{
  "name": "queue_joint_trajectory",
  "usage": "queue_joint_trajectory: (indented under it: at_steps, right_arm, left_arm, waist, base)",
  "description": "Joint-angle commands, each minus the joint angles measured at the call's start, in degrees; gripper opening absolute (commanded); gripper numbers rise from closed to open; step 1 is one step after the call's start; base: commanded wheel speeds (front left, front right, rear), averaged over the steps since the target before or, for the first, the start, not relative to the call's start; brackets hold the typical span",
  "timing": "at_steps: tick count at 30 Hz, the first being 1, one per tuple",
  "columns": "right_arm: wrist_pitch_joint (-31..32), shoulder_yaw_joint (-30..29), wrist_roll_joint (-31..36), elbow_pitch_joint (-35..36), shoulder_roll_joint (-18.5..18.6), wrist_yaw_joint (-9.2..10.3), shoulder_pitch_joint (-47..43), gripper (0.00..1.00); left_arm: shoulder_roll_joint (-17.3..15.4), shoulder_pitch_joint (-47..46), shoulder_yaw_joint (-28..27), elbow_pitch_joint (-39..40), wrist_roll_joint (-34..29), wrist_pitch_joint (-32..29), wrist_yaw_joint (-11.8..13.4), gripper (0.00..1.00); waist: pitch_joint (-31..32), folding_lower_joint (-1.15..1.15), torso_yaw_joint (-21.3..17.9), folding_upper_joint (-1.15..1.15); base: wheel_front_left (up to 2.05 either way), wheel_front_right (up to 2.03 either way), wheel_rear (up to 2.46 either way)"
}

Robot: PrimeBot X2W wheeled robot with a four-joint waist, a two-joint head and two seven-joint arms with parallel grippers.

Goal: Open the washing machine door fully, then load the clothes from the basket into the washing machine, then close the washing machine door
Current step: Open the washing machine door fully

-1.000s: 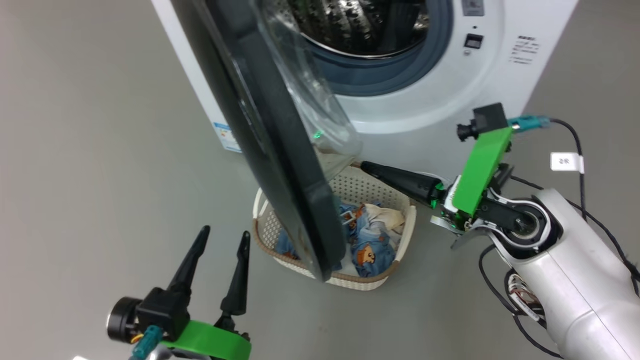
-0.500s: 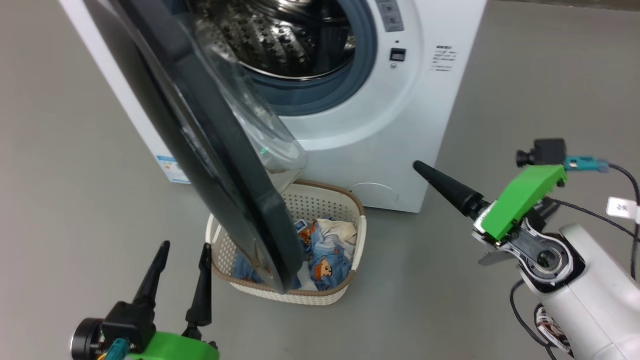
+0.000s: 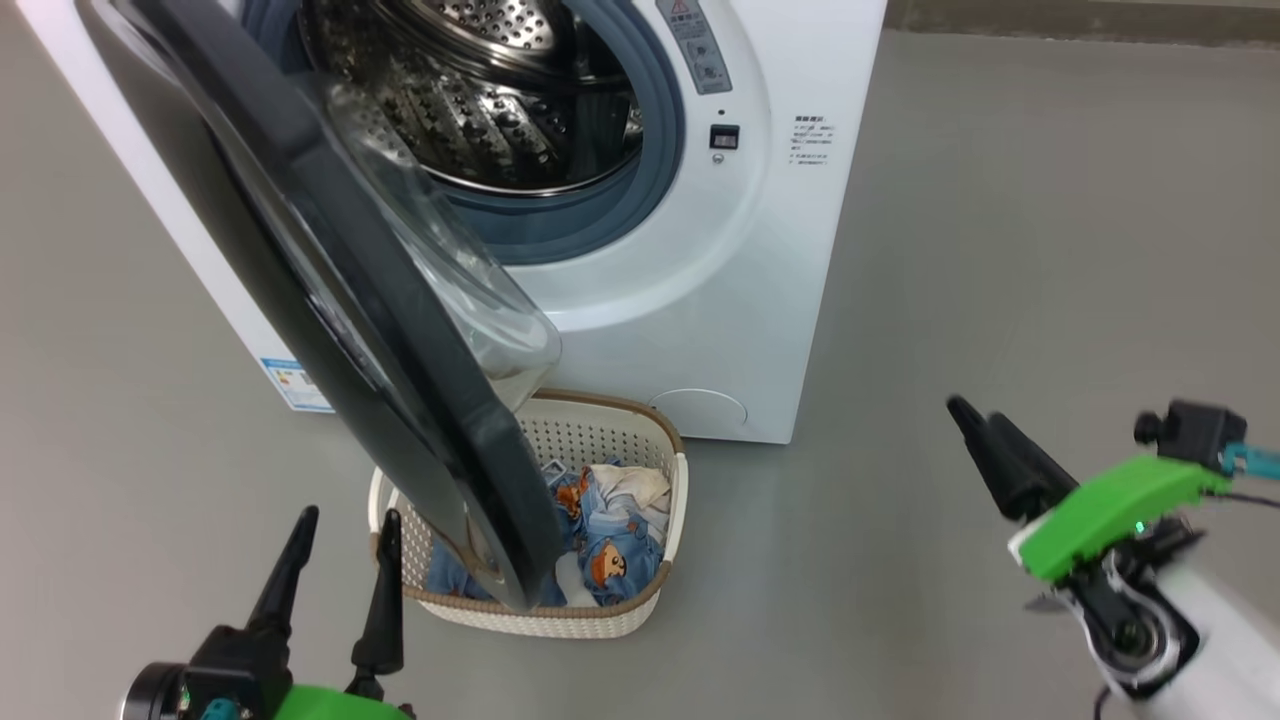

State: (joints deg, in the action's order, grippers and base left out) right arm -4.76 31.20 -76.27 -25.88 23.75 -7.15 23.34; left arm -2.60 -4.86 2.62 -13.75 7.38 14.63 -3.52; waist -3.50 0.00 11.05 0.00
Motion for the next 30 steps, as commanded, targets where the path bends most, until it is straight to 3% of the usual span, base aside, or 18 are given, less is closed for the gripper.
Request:
queue_joint_trajectory:
  at_steps: [1, 9, 13, 20, 26, 30]
  right_arm:
    - [-1.56, 0.93, 1.28, 0.79, 1.16, -0.34, -0.88, 1.0]
    - [-10.06, 5.42, 7.46, -2.24, 3.86, -0.34, -4.3, 1.0]
    - [-10.2, -2.68, 16.36, -0.01, 2.51, -0.34, -6.0, 1.0]
    - [-10.22, -15.54, 33.67, 6.99, -3.12, -0.34, -13.48, 1.0]
    - [-10.23, -23.86, 42.07, 11.2, -7.23, -0.34, -18.71, 1.0]
    - [-10.23, -25.97, 45.14, 12.21, -8.33, -0.34, -20.65, 1.0]
  left_arm:
    - [-0.65, -0.39, -2.03, 1.36, -0.61, 0.37, -0.12, 1.0]
    - [-0.51, 0.12, -2.63, 1.14, -1.12, 0.37, -0.31, 1.0]
    - [-0.47, 0.29, -3.15, 1.3, -1.33, 0.37, -0.35, 1.0]
    - [-0.41, 0.74, -3.3, 1.27, -1.71, 0.37, -0.48, 1.0]
    - [-0.37, 1.13, -3.39, 1.3, -2.0, 0.37, -0.62, 1.0]
    - [-0.36, 1.24, -3.52, 1.38, -2.07, 0.37, -0.65, 1.0]
  waist:
    - [0.28, 0.0, -0.2, 0.0]
    - [1.1, 0.0, -0.76, 0.0]
    - [1.09, 0.0, -1.19, 0.0]
    - [1.74, 0.0, -1.29, 0.0]
    - [2.33, 0.0, -1.1, 0.0]
    - [2.44, 0.0, -1.02, 0.0]
  base:
    - [0.0, 0.0, 0.0]
    - [0.0, 0.0, 0.0]
    - [0.0, 0.0, 0.0]
    - [0.0, 0.0, 0.0]
    - [0.0, 0.0, 0.0]
    - [0.0, 0.0, 0.0]
